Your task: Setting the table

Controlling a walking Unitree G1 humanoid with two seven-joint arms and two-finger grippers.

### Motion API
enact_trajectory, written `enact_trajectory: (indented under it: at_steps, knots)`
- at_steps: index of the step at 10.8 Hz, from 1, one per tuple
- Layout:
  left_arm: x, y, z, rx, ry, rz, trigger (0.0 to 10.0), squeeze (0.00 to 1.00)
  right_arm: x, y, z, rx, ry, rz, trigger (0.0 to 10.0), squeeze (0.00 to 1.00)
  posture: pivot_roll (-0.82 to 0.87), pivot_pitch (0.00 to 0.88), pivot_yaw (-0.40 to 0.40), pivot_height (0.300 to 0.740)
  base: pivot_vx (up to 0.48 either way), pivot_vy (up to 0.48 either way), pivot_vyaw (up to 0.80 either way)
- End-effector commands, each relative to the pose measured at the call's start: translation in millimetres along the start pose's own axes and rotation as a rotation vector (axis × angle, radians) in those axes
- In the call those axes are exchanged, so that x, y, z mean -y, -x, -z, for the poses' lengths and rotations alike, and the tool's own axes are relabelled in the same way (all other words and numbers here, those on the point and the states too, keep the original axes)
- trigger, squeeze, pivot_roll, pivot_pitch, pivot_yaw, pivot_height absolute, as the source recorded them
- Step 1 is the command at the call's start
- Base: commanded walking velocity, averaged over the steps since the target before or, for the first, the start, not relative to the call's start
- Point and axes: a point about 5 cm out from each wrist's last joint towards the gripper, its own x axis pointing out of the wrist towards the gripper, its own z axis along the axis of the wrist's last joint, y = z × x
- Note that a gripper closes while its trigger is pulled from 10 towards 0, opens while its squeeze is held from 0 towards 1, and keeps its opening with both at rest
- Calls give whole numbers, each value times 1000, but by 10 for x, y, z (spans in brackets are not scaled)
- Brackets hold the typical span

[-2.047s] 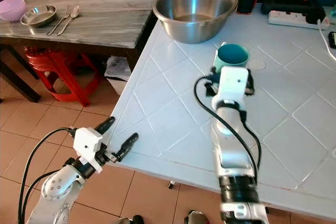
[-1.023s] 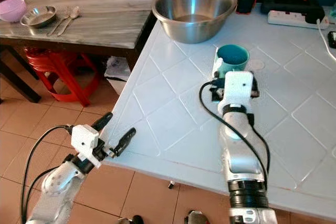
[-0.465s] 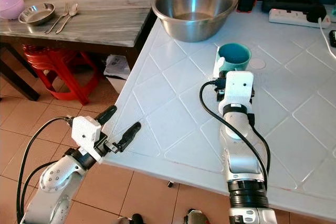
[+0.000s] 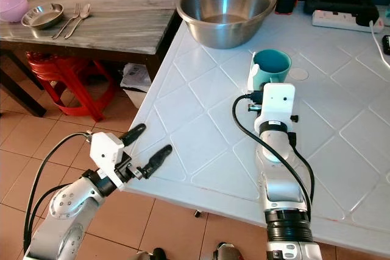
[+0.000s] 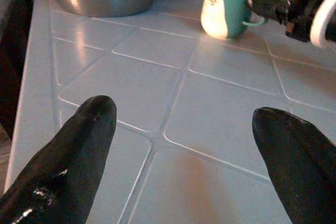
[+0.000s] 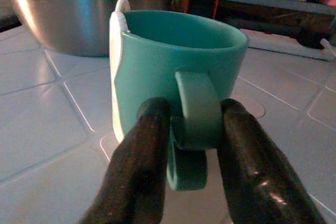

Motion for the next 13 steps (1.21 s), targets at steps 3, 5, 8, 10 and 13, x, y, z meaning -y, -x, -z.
enact_trajectory:
  at_steps: [3, 5, 8, 10, 13]
  knots:
    - [-356, -123, -29, -19, -124, -29, 10000, 0, -28, 30, 32, -16, -9, -25, 0, 0, -82, 187, 72, 740, 0, 0, 0]
    - [-456, -190, -47, -28, -174, -11, 10000, 0, -26, 40, 21, -11, -9, -33, 0, 0, -89, 188, 74, 740, 0, 0, 0]
    - [-332, -198, 65, -35, -179, 90, 10000, 0, -7, 84, 26, -8, -17, -39, 0, 0, -102, 187, 86, 740, 0, 0, 0]
    - [-332, -174, 114, -30, -169, 27, 10000, 0, -16, 108, 19, -6, -20, -43, 0, 0, -103, 186, 90, 740, 0, 0, 0]
    - [-520, -140, 135, -27, -118, -318, 10000, 0, -160, 201, -205, 125, -53, -168, 10000, 0, -77, 166, 86, 740, 0, 0, 0]
